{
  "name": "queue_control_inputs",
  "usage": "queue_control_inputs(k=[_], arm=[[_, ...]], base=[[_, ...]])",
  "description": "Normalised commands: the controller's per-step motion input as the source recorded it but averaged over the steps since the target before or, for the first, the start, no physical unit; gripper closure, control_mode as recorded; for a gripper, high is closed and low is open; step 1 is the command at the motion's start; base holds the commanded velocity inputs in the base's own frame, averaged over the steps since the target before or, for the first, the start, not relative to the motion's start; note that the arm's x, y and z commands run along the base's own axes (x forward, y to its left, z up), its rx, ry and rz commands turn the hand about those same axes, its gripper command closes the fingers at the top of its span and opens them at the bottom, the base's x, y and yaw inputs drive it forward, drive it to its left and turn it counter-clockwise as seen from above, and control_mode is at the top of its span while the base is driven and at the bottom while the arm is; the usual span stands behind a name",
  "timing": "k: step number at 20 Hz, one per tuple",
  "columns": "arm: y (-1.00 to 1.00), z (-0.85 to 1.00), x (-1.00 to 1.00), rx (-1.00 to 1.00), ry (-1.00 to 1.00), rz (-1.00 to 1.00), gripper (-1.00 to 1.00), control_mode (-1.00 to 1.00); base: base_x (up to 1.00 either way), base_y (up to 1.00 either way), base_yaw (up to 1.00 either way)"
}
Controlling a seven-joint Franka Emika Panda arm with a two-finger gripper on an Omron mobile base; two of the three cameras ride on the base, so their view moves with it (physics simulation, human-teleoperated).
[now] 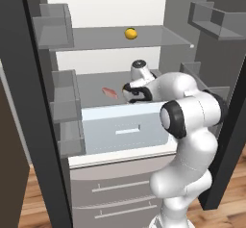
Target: Place one lemon and one steak in each tupperware on the nearby counter, to pack two identical lunches.
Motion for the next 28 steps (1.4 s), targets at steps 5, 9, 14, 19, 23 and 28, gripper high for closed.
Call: queue_control_inputs(k=[5, 9, 14, 19, 23, 28], arm=[[0.1, -0.05, -1.0, 0.01, -0.2, 0.0, 1.0, -1.0], [0.0, 0.15, -1.0, 0.12, -0.22, -0.03, 1.0, -1.0], [0.0, 0.43, -1.0, 0.22, -0.1, -0.01, 1.0, -1.0], [0.0, 0.49, -1.0, 0.2, -0.05, 0.0, 1.0, -1.0], [0.0, 0.69, -1.0, 0.12, -0.07, 0.0, 1.0, -1.0], [0.0, 0.97, -1.0, 0.05, -0.06, 0.02, 1.0, -1.0]], base=[[0.0, 0.0, 0.0], [0.0, 0.0, 0.0], [0.0, 0.0, 0.0], [0.0, 0.0, 0.0], [0.0, 0.0, 0.0], [0.0, 0.0, 0.0]])
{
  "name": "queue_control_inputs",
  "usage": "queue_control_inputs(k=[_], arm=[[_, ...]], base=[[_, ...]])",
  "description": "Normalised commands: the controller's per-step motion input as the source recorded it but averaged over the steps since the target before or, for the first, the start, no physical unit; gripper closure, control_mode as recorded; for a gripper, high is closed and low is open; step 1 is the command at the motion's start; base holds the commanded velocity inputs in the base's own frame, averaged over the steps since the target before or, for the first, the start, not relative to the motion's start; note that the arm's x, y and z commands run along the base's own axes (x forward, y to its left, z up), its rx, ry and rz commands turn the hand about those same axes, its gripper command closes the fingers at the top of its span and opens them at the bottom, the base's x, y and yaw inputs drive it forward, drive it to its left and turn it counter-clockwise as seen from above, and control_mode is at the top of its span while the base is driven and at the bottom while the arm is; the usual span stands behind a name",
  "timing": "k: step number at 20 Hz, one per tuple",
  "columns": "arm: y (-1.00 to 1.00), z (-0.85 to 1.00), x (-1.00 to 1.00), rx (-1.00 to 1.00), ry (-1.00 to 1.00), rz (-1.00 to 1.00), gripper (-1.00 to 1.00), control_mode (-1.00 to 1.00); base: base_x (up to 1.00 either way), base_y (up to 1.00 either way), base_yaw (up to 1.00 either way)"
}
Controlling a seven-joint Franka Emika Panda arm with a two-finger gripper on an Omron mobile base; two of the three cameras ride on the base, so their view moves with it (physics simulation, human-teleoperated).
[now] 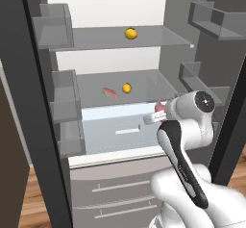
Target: Place one lemon and one steak in each tupperware on the nearby counter, to pack two identical lunches.
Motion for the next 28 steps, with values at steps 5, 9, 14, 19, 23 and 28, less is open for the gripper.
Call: queue_control_inputs(k=[5, 9, 14, 19, 23, 28], arm=[[0.01, 0.86, -0.92, 0.02, 0.0, 0.03, 1.0, -1.0], [0.0, 0.36, -0.98, 0.0, 0.0, 0.04, 1.0, -1.0], [0.0, 0.35, -1.0, 0.0, -0.06, 0.05, 1.0, -1.0], [0.0, 0.53, -0.84, -0.02, -0.07, 0.02, 1.0, -1.0], [0.0, 0.24, -0.19, -0.01, 0.0, 0.0, 1.0, 1.0], [0.0, 0.0, 0.0, 0.0, 0.0, 0.0, 1.0, 1.0]], base=[[0.0, 0.0, 0.0], [0.0, 0.0, 0.0], [0.0, 0.0, 0.0], [0.0, 0.0, 0.0], [-0.2, 0.0, 0.0], [-0.66, -0.02, 0.0]])
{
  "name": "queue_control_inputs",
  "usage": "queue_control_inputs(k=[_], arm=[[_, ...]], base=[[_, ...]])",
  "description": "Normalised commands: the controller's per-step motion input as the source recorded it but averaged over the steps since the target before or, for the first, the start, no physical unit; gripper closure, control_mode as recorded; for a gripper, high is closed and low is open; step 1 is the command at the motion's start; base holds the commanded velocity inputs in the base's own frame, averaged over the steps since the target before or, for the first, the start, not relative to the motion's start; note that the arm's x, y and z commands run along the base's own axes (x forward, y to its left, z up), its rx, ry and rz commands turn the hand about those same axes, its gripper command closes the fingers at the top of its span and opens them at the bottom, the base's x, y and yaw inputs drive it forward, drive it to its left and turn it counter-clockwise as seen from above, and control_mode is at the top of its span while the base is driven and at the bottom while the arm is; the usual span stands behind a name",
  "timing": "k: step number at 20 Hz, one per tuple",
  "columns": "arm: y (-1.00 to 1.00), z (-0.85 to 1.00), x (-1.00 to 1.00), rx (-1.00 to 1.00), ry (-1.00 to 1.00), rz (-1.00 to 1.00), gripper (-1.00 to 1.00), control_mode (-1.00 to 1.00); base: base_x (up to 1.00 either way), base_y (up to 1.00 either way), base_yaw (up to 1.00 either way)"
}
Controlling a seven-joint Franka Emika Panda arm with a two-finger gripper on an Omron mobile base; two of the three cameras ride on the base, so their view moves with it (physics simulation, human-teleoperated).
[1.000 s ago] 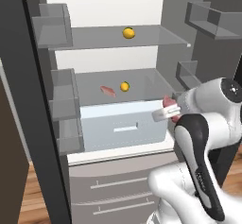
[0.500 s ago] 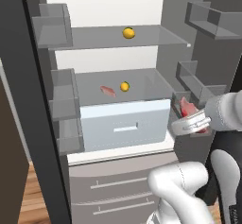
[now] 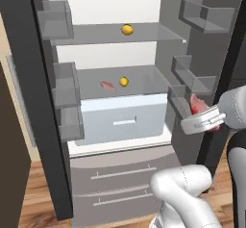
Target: Place one lemon and one steak in each tupperware on the nearby counter, to pack two identical lunches.
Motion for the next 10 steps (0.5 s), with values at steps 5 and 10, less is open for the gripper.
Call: queue_control_inputs(k=[5, 10], arm=[[0.0, 0.0, 0.0, 0.0, 0.0, 0.0, 1.0, 1.0], [0.0, 0.0, 0.0, 0.0, 0.0, 0.0, 1.0, 1.0]], base=[[-0.76, -0.07, 0.0], [-0.76, -0.25, 0.0]])
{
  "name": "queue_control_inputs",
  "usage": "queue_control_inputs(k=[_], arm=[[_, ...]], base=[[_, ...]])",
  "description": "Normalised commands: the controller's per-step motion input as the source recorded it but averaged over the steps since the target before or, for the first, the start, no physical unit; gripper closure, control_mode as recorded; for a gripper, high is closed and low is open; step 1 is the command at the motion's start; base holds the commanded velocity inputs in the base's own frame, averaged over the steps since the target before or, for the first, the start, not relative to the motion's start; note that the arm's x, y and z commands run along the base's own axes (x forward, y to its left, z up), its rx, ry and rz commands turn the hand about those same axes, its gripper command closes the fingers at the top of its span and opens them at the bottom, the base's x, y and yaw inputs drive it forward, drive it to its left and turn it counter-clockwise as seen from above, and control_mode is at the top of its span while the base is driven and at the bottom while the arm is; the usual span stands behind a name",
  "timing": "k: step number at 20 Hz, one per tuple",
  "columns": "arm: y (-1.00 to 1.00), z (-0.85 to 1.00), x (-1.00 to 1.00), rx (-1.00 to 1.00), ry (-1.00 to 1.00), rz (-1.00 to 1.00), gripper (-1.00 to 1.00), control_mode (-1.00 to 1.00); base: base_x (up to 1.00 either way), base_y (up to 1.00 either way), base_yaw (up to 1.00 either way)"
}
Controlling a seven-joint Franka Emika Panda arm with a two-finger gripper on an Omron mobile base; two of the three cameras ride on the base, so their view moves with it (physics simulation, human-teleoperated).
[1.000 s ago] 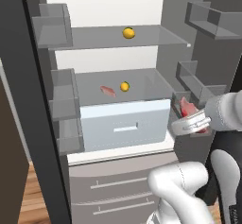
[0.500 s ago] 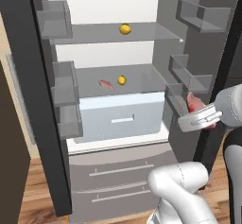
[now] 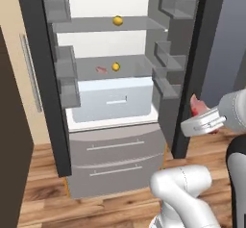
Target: Place one lemon and one steak in each tupperware on the nearby counter, to pack two identical lunches.
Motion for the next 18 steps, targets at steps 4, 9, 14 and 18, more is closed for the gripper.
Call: queue_control_inputs(k=[4, 9, 14, 18], arm=[[0.0, 0.0, 0.0, 0.0, 0.0, 0.0, 1.0, 1.0], [0.0, 0.0, 0.0, 0.0, 0.0, 0.0, 1.0, 1.0], [0.0, 0.0, 0.0, 0.0, 0.0, 0.0, 1.0, 1.0], [0.0, 0.0, 0.0, 0.0, 0.0, 0.0, 1.0, 1.0]], base=[[-0.15, -0.7, -0.08], [0.0, -0.93, -0.08], [0.0, -1.0, -0.05], [0.0, -1.0, 0.0]])
